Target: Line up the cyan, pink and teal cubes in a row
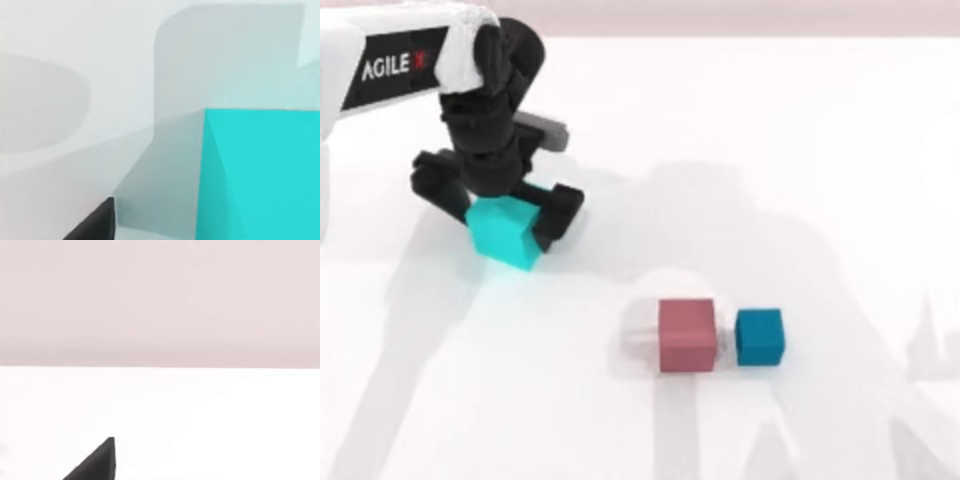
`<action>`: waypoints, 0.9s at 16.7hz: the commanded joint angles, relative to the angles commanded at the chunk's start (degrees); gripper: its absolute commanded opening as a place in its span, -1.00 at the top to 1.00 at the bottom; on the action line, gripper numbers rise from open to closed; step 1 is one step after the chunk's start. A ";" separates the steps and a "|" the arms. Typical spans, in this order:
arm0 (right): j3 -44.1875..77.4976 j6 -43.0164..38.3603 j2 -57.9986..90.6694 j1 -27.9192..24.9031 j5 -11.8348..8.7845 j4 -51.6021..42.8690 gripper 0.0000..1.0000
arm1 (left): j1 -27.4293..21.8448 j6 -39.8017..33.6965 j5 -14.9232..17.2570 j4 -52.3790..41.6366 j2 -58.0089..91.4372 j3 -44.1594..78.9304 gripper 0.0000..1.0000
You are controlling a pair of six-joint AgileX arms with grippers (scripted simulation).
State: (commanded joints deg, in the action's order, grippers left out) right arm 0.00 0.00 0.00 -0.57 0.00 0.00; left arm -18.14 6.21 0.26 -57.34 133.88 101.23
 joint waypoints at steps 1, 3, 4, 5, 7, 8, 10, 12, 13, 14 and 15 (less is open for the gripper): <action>0.00 0.00 0.00 0.00 0.00 0.00 -1.00 | 0.00 0.00 0.00 0.00 0.00 0.00 -1.00; 0.00 0.00 0.00 0.00 0.00 0.00 -1.00 | 0.00 0.00 0.00 0.00 0.00 0.00 -0.85; 0.00 0.00 0.00 0.00 0.00 0.00 -1.00 | 0.00 0.00 0.00 0.00 0.00 0.00 -0.70; 0.00 0.00 0.00 0.00 0.00 0.00 -1.00 | 0.00 0.00 0.00 0.00 0.00 0.00 -0.55; 0.00 0.00 0.00 0.00 0.00 0.00 -1.00 | 0.00 0.00 0.00 0.00 0.00 0.00 -0.25; 0.00 0.00 0.00 0.00 0.00 0.00 -1.00 | 0.00 0.00 0.00 0.00 0.00 0.00 -0.10; 0.00 0.00 0.00 0.00 0.00 0.00 -1.00 | 0.00 0.00 0.00 0.00 0.00 0.00 0.21; 0.00 0.00 0.00 0.00 0.00 0.00 -1.00 | 0.00 0.00 0.00 0.00 0.00 0.00 0.51; 0.00 0.00 0.00 0.00 0.00 0.00 -1.00 | 0.00 0.00 0.00 0.00 0.00 0.00 0.66; 0.00 0.00 0.00 0.00 0.00 0.00 -1.00 | 0.00 0.00 0.00 0.00 0.00 0.00 0.81; 0.00 0.00 0.00 0.00 0.00 0.00 -1.00 | 0.00 0.00 0.00 0.00 0.00 0.00 0.96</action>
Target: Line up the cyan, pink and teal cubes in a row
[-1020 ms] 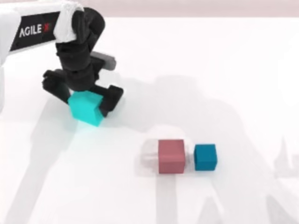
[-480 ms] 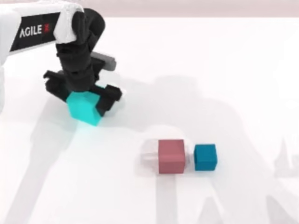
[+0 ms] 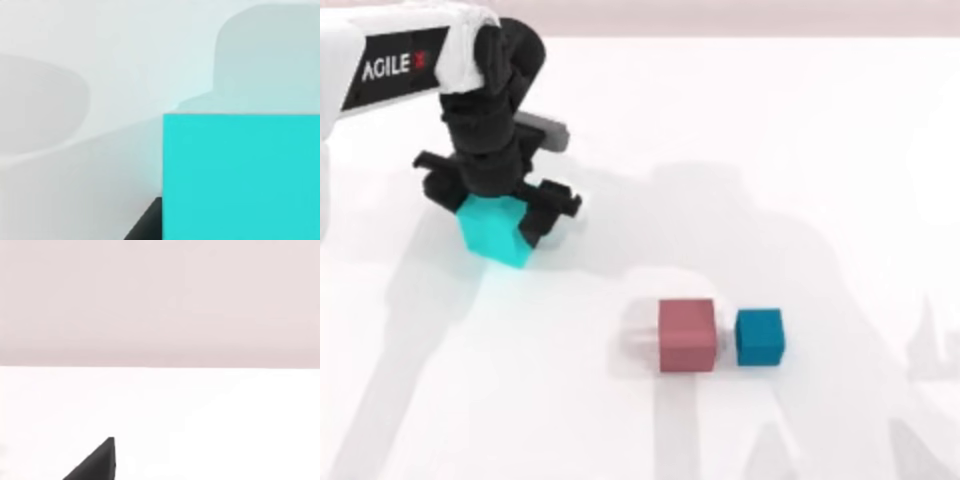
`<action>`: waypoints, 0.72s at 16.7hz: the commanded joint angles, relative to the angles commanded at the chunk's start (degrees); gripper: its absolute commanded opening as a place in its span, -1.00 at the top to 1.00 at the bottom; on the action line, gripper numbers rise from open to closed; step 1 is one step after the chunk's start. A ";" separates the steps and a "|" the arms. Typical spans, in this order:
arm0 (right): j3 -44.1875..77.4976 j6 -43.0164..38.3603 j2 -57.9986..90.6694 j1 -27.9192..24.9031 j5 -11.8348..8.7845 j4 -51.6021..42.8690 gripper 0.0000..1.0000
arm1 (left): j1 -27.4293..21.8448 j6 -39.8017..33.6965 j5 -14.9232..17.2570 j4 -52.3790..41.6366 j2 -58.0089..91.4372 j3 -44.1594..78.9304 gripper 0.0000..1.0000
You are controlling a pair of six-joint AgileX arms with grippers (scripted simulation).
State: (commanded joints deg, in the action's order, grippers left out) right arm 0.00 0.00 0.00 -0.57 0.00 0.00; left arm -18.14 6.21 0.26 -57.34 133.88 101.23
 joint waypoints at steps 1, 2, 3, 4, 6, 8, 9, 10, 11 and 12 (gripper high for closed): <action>0.00 0.00 0.00 0.00 0.00 0.00 -1.00 | 0.00 0.00 0.00 0.00 0.00 0.00 1.00; 0.00 0.00 0.00 0.00 0.00 0.00 -1.00 | 0.00 0.00 0.00 0.00 0.00 0.00 1.00; 0.00 0.00 0.00 0.00 0.00 0.00 -1.00 | 0.00 0.00 0.00 0.00 0.00 0.00 1.00; 0.00 0.00 0.00 0.00 0.00 0.00 -1.00 | 0.00 0.00 0.00 0.00 0.00 0.00 1.00; 0.00 0.00 0.00 0.00 0.00 0.00 -1.00 | 0.00 0.00 0.00 0.00 0.00 0.00 1.00; 0.00 0.00 0.00 0.00 0.00 0.00 -1.00 | 0.00 0.00 0.00 0.00 0.00 0.00 1.00; 0.00 0.00 0.00 0.00 0.00 0.00 -1.00 | 0.08 0.01 0.04 -0.17 -0.53 0.09 1.00; 0.00 0.00 0.00 0.00 0.00 0.00 -1.00 | 0.05 0.05 0.04 -0.36 -0.58 0.27 1.00; 0.00 0.00 0.00 0.00 0.00 0.00 -1.00 | 0.05 0.11 0.03 -1.16 -0.77 1.02 1.00; 0.00 0.00 0.00 0.00 0.00 0.00 -1.00 | 0.15 0.11 0.03 -2.56 -1.13 2.23 1.00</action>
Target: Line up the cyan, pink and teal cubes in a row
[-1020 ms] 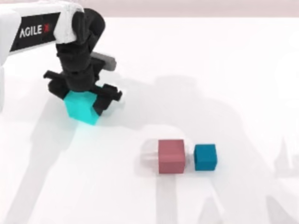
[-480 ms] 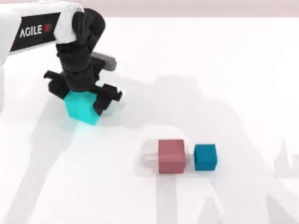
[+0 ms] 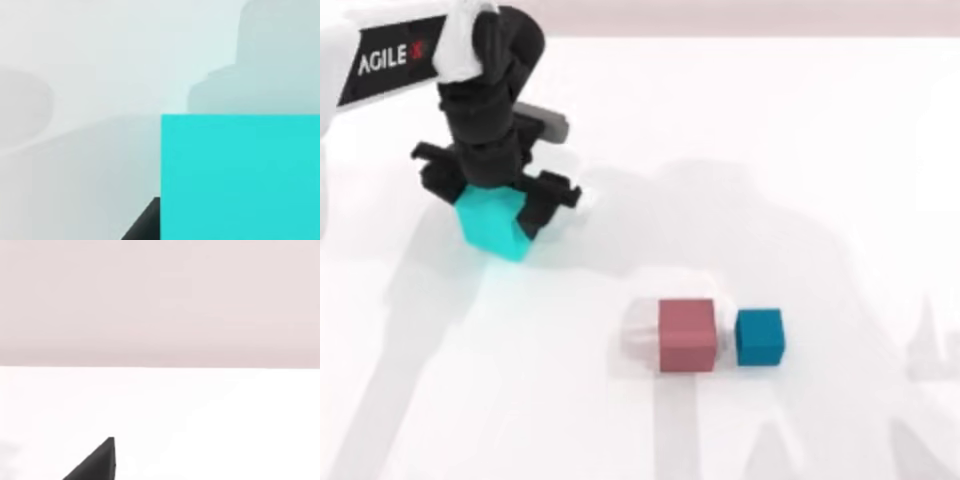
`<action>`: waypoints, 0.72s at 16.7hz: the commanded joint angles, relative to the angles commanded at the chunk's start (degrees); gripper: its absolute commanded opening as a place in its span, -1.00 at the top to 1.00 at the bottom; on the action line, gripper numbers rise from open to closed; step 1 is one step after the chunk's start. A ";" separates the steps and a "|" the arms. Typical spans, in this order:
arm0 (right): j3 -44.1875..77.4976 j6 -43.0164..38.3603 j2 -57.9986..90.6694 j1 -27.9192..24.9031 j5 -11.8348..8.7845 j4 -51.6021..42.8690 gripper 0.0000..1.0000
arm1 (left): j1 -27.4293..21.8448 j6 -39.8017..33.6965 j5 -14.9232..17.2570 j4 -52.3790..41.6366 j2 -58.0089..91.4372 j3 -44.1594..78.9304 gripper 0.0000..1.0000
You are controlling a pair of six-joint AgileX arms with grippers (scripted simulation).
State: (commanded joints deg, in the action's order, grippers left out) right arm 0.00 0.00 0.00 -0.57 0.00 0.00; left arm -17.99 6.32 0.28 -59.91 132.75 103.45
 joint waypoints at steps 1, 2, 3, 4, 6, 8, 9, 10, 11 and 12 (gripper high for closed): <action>0.00 0.00 0.00 0.00 0.00 0.00 -1.00 | 0.19 -0.07 0.00 -2.00 -0.46 1.47 1.00; 0.00 0.00 0.00 0.00 0.00 0.00 -1.00 | 0.40 -0.13 -0.01 -4.55 -0.94 3.04 1.00; 0.00 0.00 0.00 0.00 0.00 0.00 -1.00 | 0.58 -0.15 -0.02 -7.07 -1.48 4.63 1.00; 0.00 0.00 0.00 0.00 0.00 0.00 -1.00 | 0.75 -0.18 -0.02 -9.03 -2.01 6.11 1.00; 0.00 0.00 0.00 0.00 0.00 0.00 -1.00 | 0.98 -0.21 -0.02 -11.16 -2.82 7.94 1.00; 0.00 0.00 0.00 0.00 0.00 0.00 -1.00 | 1.00 -0.21 -0.02 -11.33 -2.89 8.09 1.00; 0.00 0.00 0.00 0.00 0.00 0.00 -1.00 | 1.00 -0.21 -0.02 -11.33 -2.89 8.09 1.00; 0.00 0.00 0.00 0.00 0.00 0.00 -1.00 | 0.68 -0.11 -0.05 -11.19 -2.69 7.99 1.00; 0.00 0.00 0.00 0.00 0.00 0.00 -1.00 | 0.61 -0.25 -0.06 -11.17 -2.76 7.90 1.00; 0.00 0.00 0.00 0.00 0.00 0.00 -1.00 | 0.23 -0.95 -0.07 -11.06 -3.12 7.48 1.00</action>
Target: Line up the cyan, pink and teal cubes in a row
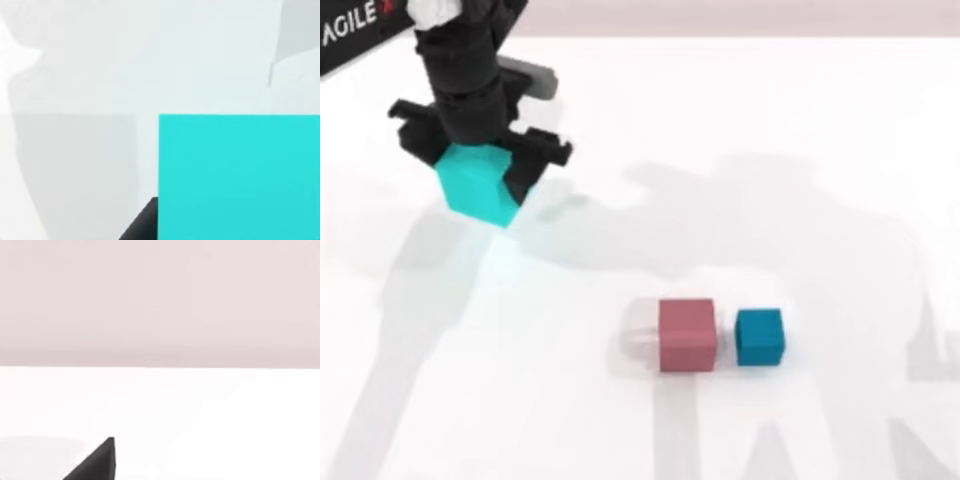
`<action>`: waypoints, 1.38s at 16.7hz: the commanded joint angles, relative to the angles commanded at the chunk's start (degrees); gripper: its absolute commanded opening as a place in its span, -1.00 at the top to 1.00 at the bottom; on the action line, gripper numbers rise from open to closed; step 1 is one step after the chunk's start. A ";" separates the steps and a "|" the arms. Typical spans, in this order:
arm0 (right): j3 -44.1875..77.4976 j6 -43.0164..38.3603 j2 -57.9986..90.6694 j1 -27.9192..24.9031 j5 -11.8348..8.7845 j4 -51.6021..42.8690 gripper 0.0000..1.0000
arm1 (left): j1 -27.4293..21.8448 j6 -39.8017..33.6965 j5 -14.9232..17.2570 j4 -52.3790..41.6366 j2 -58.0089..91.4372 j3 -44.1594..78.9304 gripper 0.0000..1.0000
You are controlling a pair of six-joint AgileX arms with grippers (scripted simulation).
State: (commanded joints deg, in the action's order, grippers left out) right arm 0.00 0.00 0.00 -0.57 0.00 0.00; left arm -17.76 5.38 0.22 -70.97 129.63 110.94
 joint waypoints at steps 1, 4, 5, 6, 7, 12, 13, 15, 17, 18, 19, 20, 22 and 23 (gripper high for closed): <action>0.00 0.00 0.00 0.00 0.00 0.00 -1.00 | -0.65 -1.30 -0.02 0.19 -0.65 -0.76 1.00; 0.00 0.00 0.00 0.00 0.00 0.00 -1.00 | -3.81 -8.32 -0.11 1.13 -3.99 -4.88 1.00; 0.00 0.00 0.00 0.00 0.00 0.00 -1.00 | -5.14 -11.38 -0.15 1.51 -5.44 -6.81 1.00; 0.00 0.00 0.00 0.00 0.00 0.00 -1.00 | -6.54 -14.77 -0.18 1.89 -6.99 -8.93 1.00; 0.00 0.00 0.00 0.00 0.00 0.00 -1.00 | -8.01 -18.48 -0.20 2.27 -8.59 -11.17 1.00; 0.00 0.00 0.00 0.00 0.00 0.00 -1.00 | -15.08 -35.74 -0.33 4.36 -16.48 -21.60 1.00; 0.00 0.00 0.00 0.00 0.00 0.00 -1.00 | -16.09 -37.88 -0.37 4.80 -17.79 -23.09 1.00; 0.00 0.00 0.00 0.00 0.00 0.00 -1.00 | -17.39 -40.37 -0.43 5.39 -19.51 -24.98 1.00; 0.00 0.00 0.00 0.00 0.00 0.00 -1.00 | -17.57 -40.70 -0.44 5.48 -19.76 -25.24 1.00; 0.00 0.00 0.00 0.00 0.00 0.00 -1.00 | -17.57 -40.70 -0.44 5.48 -19.76 -25.24 1.00; 0.00 0.00 0.00 0.00 0.00 0.00 -1.00 | -17.29 -40.53 -0.43 5.34 -19.51 -25.08 1.00; 0.00 0.00 0.00 0.00 0.00 0.00 -1.00 | -17.31 -40.50 -0.44 5.53 -19.48 -25.23 1.00; 0.00 0.00 0.00 0.00 0.00 0.00 -1.00 | -17.39 -40.39 -0.46 7.68 -18.97 -26.75 1.00; 0.00 0.00 0.00 0.00 0.00 0.00 -1.00 | -17.37 -40.39 -0.46 9.50 -18.49 -27.98 1.00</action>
State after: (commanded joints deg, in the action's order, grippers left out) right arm 0.00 0.00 0.00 -0.57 0.00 0.00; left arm -35.13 -35.01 -0.25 -61.47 111.14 82.96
